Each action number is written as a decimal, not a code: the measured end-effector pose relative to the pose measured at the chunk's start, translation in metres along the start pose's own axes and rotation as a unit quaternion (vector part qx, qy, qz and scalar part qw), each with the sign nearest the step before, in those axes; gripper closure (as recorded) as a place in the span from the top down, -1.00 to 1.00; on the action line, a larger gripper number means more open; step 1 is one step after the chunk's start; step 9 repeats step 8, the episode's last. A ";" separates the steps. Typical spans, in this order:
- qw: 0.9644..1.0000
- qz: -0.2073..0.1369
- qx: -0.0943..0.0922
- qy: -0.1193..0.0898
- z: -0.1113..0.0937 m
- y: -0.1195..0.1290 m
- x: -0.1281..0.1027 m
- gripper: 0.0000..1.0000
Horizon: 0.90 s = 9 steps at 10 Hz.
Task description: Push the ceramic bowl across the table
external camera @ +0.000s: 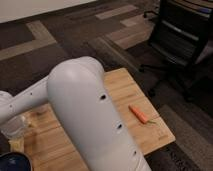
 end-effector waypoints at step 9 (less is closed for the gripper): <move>0.990 -0.133 -0.005 -0.042 -0.041 0.029 -0.095 0.30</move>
